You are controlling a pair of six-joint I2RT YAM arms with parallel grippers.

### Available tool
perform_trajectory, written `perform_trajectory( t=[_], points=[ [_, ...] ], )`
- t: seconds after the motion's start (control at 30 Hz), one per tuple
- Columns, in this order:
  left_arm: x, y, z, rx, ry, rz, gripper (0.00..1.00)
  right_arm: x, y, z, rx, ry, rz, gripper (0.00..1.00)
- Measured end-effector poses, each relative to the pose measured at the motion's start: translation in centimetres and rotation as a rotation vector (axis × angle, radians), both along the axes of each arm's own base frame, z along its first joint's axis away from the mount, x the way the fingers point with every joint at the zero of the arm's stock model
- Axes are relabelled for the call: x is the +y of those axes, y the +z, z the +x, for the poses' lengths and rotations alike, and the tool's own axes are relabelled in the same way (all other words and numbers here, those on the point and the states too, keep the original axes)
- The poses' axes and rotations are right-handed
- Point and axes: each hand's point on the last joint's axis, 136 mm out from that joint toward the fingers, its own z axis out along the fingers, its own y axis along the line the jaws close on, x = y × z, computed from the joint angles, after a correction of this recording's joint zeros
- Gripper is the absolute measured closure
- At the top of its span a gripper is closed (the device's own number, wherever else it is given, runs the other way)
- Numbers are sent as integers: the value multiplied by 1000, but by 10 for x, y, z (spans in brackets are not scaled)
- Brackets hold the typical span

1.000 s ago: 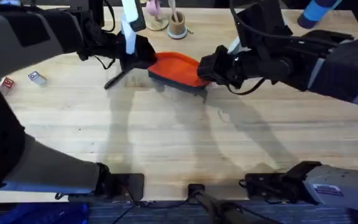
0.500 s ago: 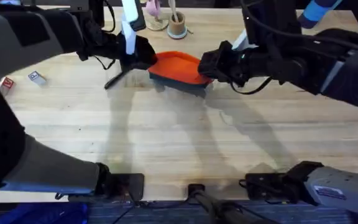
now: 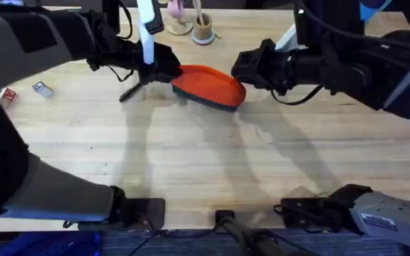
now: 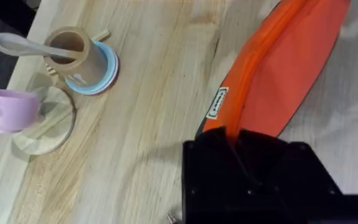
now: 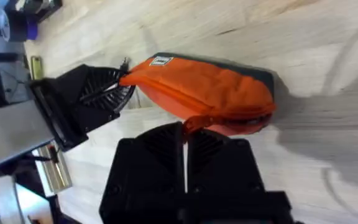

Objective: Unzip the bag, pick up the pens from the table one at a time and place them inside, then zip the bag closed.

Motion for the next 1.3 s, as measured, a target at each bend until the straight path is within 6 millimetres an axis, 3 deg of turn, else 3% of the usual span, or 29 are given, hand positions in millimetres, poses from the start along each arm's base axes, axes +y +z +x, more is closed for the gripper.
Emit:
perform_trajectory(
  t=[0.3, 0.67, 0.7, 0.83, 1.07, 1.3],
  points=[
    [-3, 1, -2, 4, -10, -9, 958, -1, -1, 9, -8, -33, 9, 971],
    [-4, 1, -2, 4, -14, -13, 958, 55, -7, 36, -125, 56, 81, 971],
    [-5, 1, -2, 4, -14, -13, 958, 72, -8, 42, -163, 81, 106, 971],
    [-5, 1, -2, 4, -14, -14, 958, 91, -12, 45, -196, 111, 130, 971],
    [-5, 1, -3, 8, -15, -16, 958, 115, -26, 41, -190, 162, 126, 971],
    [-5, 2, -3, 8, -16, -18, 958, 127, -14, 44, -241, 205, 117, 972]
  ],
)
